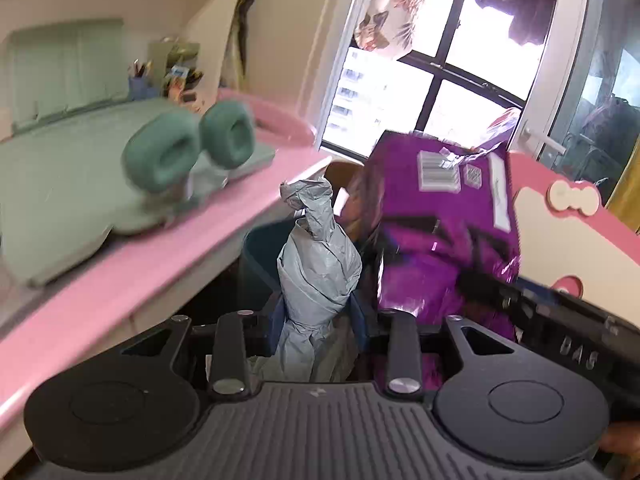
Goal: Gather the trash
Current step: 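Lift the tissue and chip bag and carry both to the wastebasket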
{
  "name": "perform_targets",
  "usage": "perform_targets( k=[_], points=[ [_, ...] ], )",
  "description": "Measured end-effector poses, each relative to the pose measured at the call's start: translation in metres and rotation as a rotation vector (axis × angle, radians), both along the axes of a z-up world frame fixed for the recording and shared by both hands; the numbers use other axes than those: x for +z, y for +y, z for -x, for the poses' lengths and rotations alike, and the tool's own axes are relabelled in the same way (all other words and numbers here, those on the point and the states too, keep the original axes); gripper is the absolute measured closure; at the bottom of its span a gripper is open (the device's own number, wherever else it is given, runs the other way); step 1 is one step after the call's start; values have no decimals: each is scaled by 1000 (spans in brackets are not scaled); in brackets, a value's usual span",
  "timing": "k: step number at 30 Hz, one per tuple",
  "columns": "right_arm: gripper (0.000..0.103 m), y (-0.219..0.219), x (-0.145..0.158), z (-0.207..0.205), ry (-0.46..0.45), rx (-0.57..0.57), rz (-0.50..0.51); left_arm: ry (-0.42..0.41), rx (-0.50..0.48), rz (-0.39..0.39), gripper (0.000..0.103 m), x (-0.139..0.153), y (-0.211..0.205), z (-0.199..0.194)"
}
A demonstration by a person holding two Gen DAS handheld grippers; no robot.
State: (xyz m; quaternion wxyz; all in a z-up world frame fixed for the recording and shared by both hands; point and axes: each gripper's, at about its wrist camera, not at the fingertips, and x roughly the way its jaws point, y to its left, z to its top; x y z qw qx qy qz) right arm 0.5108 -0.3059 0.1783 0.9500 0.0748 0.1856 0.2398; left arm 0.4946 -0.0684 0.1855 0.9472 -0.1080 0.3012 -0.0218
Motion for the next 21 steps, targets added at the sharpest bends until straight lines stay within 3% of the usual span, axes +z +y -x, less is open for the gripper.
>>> perform_targets(
  k=[5,10,14,21],
  points=[
    [59,-17,20,-35,-16,-56,-25,-28,-8,-15,69,21,-24,-27],
    [58,-23,10,-64,-16,-104,6,-26,-28,-28,69,21,-40,-63],
    [58,-19,-15,-91,26,-119,37,10,-36,-18,69,1,-49,-93],
    [57,6,-59,-120,68,-99,131,110,-27,-72,69,-55,-52,-134]
  ],
)
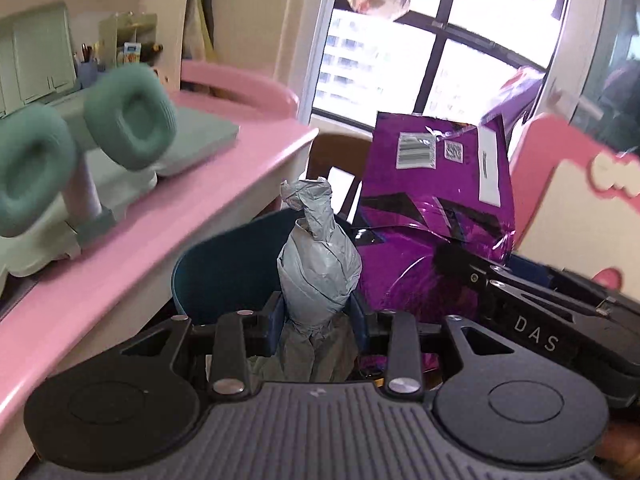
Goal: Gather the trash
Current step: 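Lift the tissue and chip bag and carry both to the wastebasket, then open the left tool into the wastebasket while the right tool releases the chip bag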
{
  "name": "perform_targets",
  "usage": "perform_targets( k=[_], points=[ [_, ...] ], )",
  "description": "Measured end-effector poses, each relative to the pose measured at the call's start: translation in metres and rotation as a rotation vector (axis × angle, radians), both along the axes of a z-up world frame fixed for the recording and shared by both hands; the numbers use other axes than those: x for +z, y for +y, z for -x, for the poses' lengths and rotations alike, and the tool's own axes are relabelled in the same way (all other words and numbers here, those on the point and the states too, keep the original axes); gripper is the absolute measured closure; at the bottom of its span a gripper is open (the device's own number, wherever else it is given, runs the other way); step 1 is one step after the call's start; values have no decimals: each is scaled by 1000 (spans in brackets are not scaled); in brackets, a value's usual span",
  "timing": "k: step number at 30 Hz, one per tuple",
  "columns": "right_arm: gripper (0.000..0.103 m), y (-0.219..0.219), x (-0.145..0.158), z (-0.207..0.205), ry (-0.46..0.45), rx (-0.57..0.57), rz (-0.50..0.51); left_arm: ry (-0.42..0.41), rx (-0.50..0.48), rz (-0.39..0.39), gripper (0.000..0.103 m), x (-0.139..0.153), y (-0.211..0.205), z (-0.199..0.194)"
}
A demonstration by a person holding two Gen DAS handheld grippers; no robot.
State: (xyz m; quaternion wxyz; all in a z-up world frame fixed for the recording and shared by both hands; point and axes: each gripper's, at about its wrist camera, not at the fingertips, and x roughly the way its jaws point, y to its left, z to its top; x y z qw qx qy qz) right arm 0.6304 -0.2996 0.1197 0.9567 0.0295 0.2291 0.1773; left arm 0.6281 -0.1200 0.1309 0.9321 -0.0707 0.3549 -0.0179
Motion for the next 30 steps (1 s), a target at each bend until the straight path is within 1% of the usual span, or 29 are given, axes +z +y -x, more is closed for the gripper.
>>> perform_targets(
  k=[1,4,6,8,12,15,16,18,19,20,21,22,24,25,30],
  points=[
    [57,4,-4,-3,4,10,8,3,-1,-12,69,-5,0,-3],
    [56,18,-15,-11,17,14,49,23,5,-5,70,-20,5,-14],
    [56,23,-24,-17,46,22,55,42,24,-14,70,-28,9,-21],
    [54,26,-33,-20,67,28,60,61,24,-7,69,-36,14,-28],
    [51,28,-39,-23,93,52,52,91,16,-2,69,-47,20,-36],
    [50,32,-41,-18,94,78,81,101,9,-2,69,-55,23,-37],
    [49,33,-42,-16,92,87,92,105,9,2,68,-57,24,-37],
    [41,35,-43,-11,91,89,119,115,14,6,68,-61,26,-36],
    [40,36,-43,-8,91,94,132,113,17,4,68,-62,28,-35],
    [36,37,-44,-6,94,107,143,102,14,1,66,-61,29,-33],
    [32,37,-45,-2,92,114,154,96,9,2,61,-60,29,-31],
    [32,38,-45,2,82,110,164,90,4,7,49,-59,29,-28],
    [27,39,-45,10,72,117,181,63,-10,12,36,-55,28,-22],
    [26,39,-45,14,73,124,184,48,-11,4,31,-53,26,-17],
    [22,36,-38,35,66,132,180,31,-18,-4,30,-42,20,2]
  ],
)
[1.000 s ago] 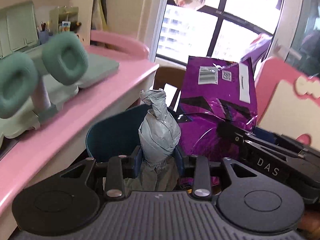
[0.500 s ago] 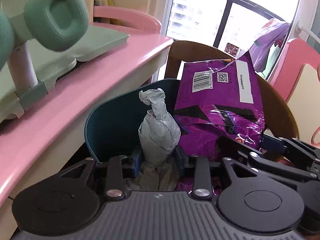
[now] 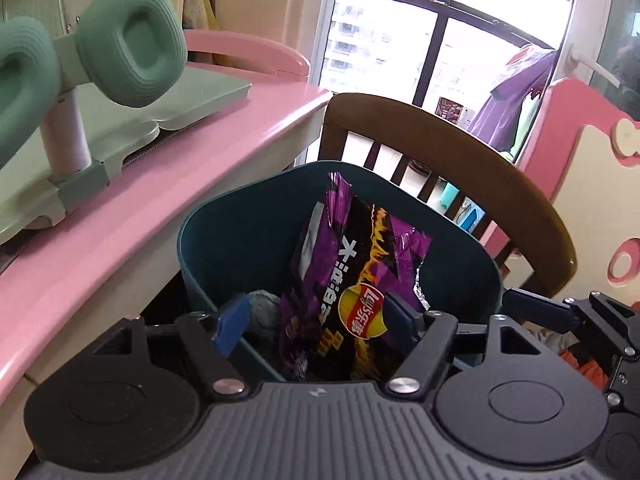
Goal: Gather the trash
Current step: 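Open the left tool into the wastebasket while the right tool releases the chip bag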
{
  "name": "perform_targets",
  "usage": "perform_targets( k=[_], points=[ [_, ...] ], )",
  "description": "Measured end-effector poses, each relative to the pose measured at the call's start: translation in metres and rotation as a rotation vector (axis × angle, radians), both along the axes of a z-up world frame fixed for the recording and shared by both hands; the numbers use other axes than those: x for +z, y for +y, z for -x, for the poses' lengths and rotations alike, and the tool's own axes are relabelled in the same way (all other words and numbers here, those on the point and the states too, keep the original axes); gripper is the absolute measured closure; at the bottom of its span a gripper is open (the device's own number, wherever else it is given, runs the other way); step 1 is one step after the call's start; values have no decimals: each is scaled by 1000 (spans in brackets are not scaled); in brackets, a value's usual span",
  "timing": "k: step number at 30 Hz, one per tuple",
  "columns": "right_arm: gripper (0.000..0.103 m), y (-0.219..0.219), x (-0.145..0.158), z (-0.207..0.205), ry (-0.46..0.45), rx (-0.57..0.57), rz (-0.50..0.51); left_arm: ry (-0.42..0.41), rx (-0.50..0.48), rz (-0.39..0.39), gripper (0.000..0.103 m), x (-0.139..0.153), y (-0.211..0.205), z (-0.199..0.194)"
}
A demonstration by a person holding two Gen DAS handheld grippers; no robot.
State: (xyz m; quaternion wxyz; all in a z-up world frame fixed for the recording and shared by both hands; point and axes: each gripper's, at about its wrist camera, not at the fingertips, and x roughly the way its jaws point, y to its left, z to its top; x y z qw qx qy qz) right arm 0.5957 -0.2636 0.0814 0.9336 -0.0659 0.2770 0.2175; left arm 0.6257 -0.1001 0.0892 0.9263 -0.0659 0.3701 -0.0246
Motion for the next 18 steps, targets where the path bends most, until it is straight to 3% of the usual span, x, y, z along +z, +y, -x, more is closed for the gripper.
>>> perform_targets(
  k=[10,18],
  points=[
    [14,-11,25,58,-17,37,-39,-42,-23,-41,27,26,-5,62],
    [10,-8,21,111,9,79,-59,-47,-17,-70,27,30,13,127]
  ],
)
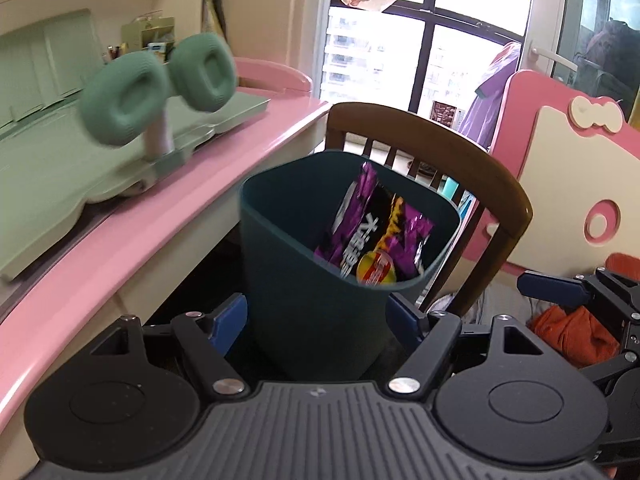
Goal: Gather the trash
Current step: 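Open the left tool into the wastebasket while the right tool releases the chip bag, then move both tools down toward the red bag and snack wrapper on the floor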
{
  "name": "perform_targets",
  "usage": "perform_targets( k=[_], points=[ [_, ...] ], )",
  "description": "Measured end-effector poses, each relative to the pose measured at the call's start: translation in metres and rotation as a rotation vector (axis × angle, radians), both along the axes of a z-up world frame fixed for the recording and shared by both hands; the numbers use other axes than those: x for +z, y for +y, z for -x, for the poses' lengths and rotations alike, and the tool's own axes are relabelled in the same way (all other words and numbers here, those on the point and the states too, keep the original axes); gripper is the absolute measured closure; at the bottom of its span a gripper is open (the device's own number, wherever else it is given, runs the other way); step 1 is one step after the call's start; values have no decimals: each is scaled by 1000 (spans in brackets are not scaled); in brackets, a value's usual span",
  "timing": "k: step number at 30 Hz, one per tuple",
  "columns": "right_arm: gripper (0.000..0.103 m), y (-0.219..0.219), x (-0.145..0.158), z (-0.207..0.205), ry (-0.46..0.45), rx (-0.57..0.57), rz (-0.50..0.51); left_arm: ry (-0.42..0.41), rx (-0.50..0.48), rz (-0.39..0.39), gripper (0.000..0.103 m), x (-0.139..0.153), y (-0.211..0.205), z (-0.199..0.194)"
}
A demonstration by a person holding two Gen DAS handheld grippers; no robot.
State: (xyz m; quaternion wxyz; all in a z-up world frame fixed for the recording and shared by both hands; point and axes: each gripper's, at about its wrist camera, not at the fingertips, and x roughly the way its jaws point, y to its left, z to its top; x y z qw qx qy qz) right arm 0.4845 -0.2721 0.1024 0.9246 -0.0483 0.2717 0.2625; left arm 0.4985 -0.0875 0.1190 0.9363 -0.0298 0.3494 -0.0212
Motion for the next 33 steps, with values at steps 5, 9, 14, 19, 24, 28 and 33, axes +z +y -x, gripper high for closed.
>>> perform_targets(
  k=[5,9,14,19,24,28,33],
  points=[
    [7,10,-15,32,27,34,3,5,11,-22,27,-9,20,40],
    [7,22,-32,52,62,66,-7,19,18,-35,26,-23,37,69],
    [4,40,-59,70,106,98,-9,44,20,-51,26,-45,56,100],
    [2,61,-90,81,159,126,0,76,32,-68,24,-70,76,123],
    [0,80,-122,85,215,147,7,101,30,-79,21,-100,95,140],
    [0,97,-157,84,276,177,19,138,30,-63,21,-132,112,150],
    [0,121,-211,78,370,211,63,202,36,-48,21,-184,132,155]
  ],
)
